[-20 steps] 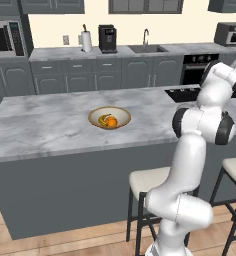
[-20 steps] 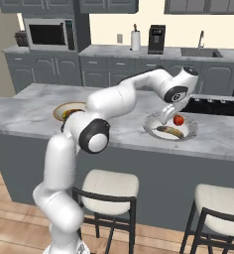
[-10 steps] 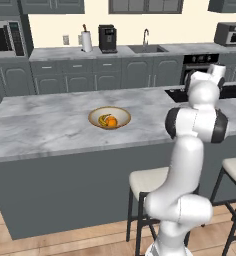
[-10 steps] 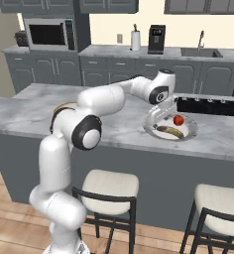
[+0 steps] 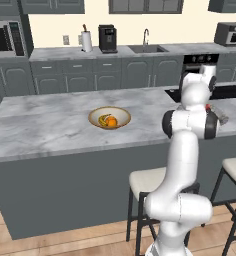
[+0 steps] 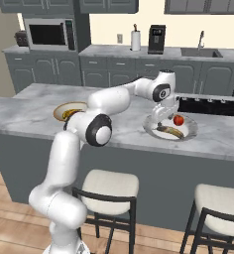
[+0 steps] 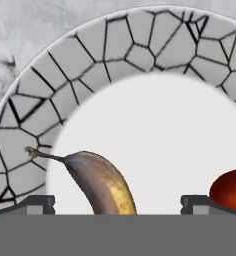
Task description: Take the fruits from the plate on the dining counter and place two fruits in each bowl.
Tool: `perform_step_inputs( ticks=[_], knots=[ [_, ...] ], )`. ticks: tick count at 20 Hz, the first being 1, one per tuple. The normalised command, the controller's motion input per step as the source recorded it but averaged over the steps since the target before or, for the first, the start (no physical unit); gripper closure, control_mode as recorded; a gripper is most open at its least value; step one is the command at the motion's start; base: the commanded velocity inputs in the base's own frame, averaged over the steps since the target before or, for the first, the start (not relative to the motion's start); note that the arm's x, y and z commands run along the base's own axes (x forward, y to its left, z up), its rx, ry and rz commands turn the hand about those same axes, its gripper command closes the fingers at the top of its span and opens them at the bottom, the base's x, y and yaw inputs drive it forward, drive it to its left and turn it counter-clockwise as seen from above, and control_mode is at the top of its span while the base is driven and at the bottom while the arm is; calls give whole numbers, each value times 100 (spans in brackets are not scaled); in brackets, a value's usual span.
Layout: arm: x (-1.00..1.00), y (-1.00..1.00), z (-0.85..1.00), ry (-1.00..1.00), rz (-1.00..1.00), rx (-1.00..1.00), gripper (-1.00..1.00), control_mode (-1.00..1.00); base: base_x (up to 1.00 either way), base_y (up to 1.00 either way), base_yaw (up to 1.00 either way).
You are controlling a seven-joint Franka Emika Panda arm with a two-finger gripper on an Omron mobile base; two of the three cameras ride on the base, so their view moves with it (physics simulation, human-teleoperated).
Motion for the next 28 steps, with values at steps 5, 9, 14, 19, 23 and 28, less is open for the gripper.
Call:
perform_step_inputs(
  ticks=[5, 9, 14, 19, 23, 28],
  knots=[
    [32, -39, -35, 11, 2, 1, -100, -100, 0, 0, 0],
    [0, -1, -33, 1, 0, 0, -100, -100, 0, 0, 0],
    [-70, 0, -18, -20, 0, 0, -100, -100, 0, 0, 0],
    [-94, 4, -22, -52, 0, -1, -100, -100, 0, 0, 0],
    [-7, 5, -43, -18, 0, -4, -100, -100, 0, 0, 0],
    [-28, 13, -33, -21, 0, -12, -100, -100, 0, 0, 0]
  ],
)
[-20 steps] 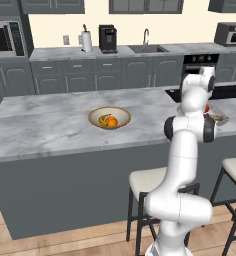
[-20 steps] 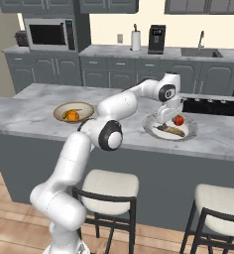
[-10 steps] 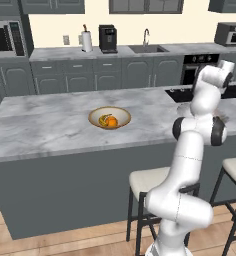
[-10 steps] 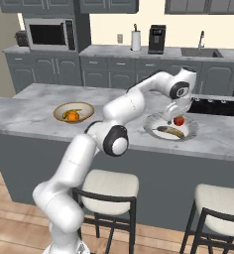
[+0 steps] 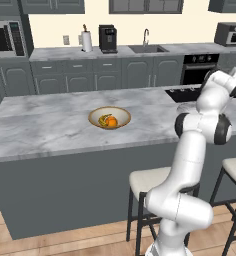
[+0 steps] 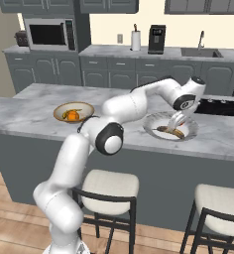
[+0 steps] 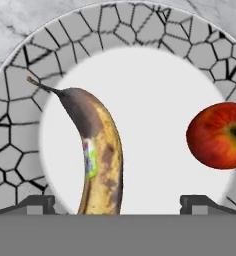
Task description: Take the fruits from the plate on the dining counter and place two fruits in each bowl.
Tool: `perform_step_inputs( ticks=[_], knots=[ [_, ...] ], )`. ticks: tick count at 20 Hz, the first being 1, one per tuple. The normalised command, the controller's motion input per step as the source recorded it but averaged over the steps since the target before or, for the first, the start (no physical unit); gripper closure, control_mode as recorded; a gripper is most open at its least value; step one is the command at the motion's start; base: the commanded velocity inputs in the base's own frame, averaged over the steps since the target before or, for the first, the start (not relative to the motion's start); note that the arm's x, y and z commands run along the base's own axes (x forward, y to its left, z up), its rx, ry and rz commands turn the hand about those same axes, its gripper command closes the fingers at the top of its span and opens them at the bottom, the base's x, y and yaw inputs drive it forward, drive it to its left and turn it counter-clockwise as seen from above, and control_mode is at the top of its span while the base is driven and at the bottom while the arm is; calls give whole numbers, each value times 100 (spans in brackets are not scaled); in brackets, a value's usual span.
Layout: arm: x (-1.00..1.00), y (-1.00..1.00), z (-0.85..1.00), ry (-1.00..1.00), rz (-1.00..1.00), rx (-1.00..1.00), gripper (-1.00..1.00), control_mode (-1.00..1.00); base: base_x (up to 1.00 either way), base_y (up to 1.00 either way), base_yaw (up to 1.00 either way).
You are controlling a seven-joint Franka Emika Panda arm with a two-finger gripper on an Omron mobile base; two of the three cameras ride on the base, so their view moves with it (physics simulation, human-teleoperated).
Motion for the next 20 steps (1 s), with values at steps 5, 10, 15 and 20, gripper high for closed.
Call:
perform_step_inputs(
  ticks=[5, 10, 15, 20],
  knots=[
    [-12, 37, 0, 0, -4, -14, -100, -100, 0, 0, 0],
    [0, 26, 0, 0, -7, -5, -100, -100, 0, 0, 0],
    [11, 6, 0, 0, -5, 0, -100, -100, 0, 0, 0],
    [31, 0, 0, 0, -2, 0, -100, -100, 0, 0, 0]
  ],
)
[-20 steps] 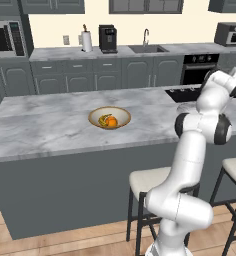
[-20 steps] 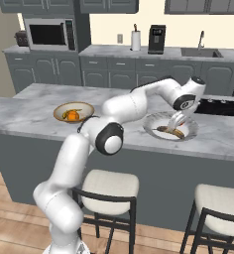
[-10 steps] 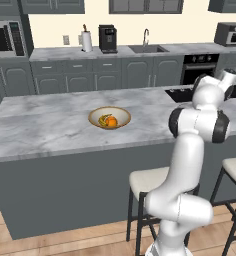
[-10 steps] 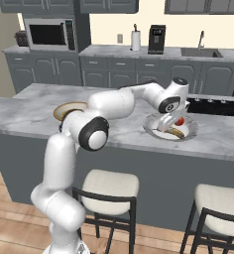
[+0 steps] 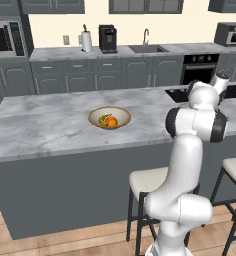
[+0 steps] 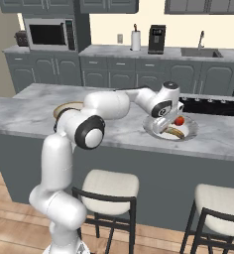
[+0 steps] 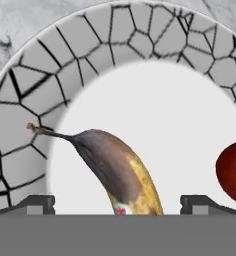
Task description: Take the fruits from the plate on the dining counter and place two fruits in each bowl.
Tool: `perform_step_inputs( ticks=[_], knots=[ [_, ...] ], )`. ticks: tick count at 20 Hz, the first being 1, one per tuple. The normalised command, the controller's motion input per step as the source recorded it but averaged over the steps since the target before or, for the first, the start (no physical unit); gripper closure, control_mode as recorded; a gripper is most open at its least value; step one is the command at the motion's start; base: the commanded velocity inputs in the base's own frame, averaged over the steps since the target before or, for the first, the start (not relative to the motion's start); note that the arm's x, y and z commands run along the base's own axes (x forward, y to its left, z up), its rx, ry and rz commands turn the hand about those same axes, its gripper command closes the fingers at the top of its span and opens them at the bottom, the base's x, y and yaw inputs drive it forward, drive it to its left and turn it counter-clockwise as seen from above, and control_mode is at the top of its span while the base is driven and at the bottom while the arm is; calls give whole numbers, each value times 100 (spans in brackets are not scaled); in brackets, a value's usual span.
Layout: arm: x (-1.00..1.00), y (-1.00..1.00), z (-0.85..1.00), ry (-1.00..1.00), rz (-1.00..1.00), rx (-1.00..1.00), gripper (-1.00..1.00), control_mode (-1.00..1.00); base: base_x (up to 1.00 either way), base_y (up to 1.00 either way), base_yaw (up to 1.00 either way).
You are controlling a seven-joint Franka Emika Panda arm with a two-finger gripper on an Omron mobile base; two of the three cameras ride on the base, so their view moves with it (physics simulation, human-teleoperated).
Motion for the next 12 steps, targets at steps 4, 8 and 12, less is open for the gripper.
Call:
perform_step_inputs(
  ticks=[4, 8, 12],
  knots=[
    [35, 0, 0, 0, -1, 0, -100, -100, 0, 0, 0],
    [17, 0, -1, 0, 0, 0, -100, -100, 0, 0, 0],
    [7, 0, -8, 0, 0, 0, -100, -100, 0, 0, 0]
  ],
)
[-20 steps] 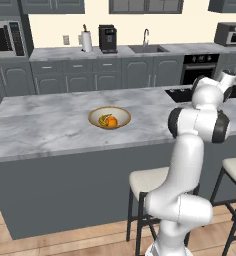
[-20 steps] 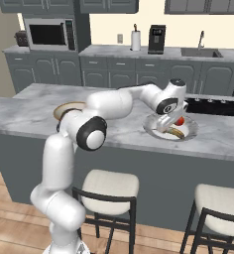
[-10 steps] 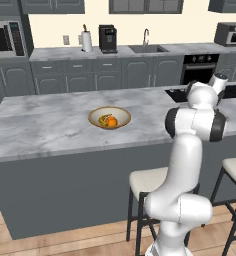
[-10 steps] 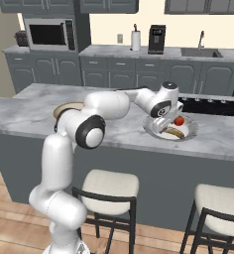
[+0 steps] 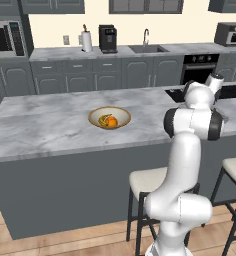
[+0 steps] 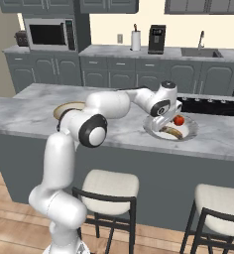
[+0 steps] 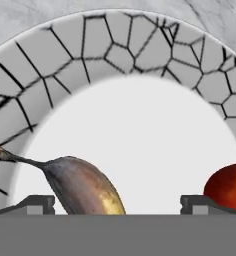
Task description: Take the fruits from the plate on the dining counter and place two fruits in each bowl.
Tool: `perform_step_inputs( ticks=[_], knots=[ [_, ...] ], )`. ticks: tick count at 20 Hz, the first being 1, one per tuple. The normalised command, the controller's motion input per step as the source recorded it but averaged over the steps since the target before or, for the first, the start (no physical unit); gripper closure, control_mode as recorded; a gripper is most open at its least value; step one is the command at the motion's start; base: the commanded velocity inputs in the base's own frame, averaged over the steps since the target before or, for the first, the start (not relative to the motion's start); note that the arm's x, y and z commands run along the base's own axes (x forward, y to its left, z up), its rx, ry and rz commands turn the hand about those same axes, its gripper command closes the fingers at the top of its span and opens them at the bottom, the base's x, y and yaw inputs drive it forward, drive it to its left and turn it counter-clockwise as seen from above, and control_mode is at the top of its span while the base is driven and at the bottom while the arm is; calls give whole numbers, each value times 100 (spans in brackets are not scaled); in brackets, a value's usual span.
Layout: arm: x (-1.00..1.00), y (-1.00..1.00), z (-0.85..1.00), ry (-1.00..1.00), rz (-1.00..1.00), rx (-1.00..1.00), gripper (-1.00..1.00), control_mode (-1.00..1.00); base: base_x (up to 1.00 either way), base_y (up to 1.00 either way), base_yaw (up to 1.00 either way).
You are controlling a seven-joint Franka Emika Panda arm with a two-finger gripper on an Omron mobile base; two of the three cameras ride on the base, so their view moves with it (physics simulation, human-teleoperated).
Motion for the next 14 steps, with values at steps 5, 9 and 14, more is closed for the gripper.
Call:
perform_step_inputs(
  ticks=[5, 9, 14],
  knots=[
    [0, 0, -8, 5, 0, 0, -100, -100, 0, 0, 0],
    [0, 0, -6, 10, 0, 0, -100, -100, 0, 0, 0],
    [0, 0, -5, 6, 0, 0, 100, -100, 0, 0, 0]
  ],
)
